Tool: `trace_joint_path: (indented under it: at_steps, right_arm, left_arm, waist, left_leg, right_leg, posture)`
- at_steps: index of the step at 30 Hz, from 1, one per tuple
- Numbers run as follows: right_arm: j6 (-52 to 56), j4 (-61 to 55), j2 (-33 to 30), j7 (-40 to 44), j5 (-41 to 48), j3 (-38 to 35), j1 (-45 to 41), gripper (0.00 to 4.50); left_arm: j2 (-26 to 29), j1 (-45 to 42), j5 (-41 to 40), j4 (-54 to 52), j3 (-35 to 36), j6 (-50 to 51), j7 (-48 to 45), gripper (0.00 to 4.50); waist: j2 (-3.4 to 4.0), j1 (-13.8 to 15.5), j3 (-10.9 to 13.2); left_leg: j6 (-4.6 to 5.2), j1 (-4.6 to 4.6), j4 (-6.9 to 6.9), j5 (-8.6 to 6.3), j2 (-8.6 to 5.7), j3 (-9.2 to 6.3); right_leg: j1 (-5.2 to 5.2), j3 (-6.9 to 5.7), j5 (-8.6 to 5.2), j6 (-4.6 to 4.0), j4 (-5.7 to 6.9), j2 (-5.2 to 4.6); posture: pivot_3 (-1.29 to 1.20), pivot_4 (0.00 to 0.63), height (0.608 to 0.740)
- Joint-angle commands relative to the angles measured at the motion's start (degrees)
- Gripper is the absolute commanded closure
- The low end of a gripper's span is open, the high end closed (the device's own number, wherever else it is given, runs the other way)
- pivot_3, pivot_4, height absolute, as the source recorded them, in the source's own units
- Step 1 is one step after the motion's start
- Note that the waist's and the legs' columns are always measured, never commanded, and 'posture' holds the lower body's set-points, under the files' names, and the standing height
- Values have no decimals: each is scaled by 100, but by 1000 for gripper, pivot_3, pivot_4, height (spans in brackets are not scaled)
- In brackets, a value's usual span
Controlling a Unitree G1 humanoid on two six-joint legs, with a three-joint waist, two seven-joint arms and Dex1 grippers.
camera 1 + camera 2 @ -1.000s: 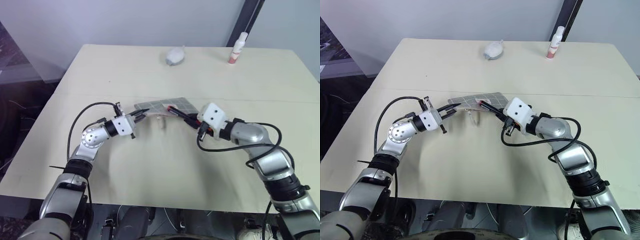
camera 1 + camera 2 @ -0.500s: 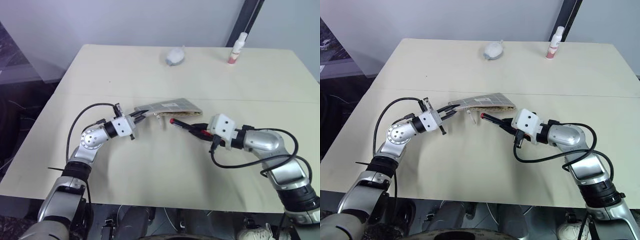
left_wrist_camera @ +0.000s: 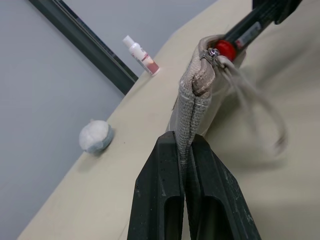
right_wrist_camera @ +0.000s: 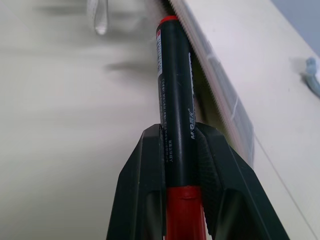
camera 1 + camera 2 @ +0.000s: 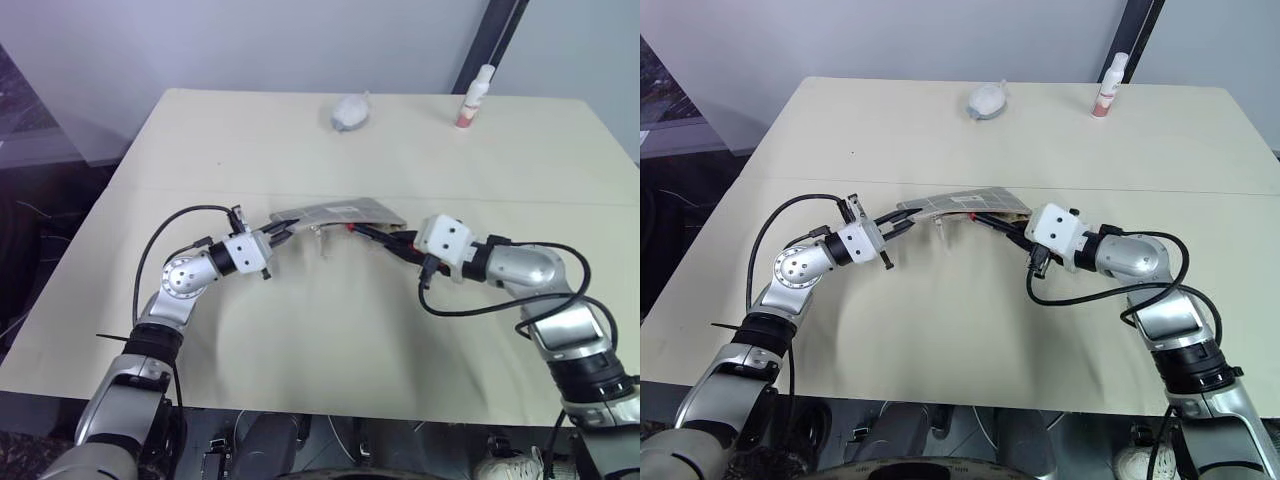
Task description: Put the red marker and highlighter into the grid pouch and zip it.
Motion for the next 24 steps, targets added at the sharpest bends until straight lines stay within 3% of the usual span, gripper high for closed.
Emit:
trace_joint_path:
  at_steps: [1,8,16,24]
  right_arm:
    - [-86,-11,-49,22,-33,-78,-160,4168]
    - [-331,294,-77,31,-252,18,-447,4168]
    - [-976,692,503,90,-864,891,-909,4168]
    - [-2143,1477,887,-174,-1350,1159,-1442,4168]
  left_arm:
    - [22,4,-137,-209,39,-20,1,4500]
    - [31,18,-146,-162,24,-62,-60,4500]
    - [-151,-68,-283,-220,-111,-14,-312,4500]
    - [-172,-44,-620,-325,-161,133,-718,4500]
  waist:
    - [0,5,0]
    - [0,1,0]
    - [1,-14,0]
    - [2,-1,0]
  left_leg:
    - [0,0,0,0,0,0]
    - [-2,0,2,-1,-2,1]
    - [-2,0,-4,2,2,-1]
    - [-13,2,6,3,0,0]
  right_leg:
    - [0,0,0,0,0,0]
    - [2,0,1,-1,-2,-1]
    - [-3,0,3,-3,1,4]
    - [2,2,9,-5,1,7]
  posture:
    - [0,150,740]
    - [0,150,740]
    - [0,150,740]
    - [0,150,740]
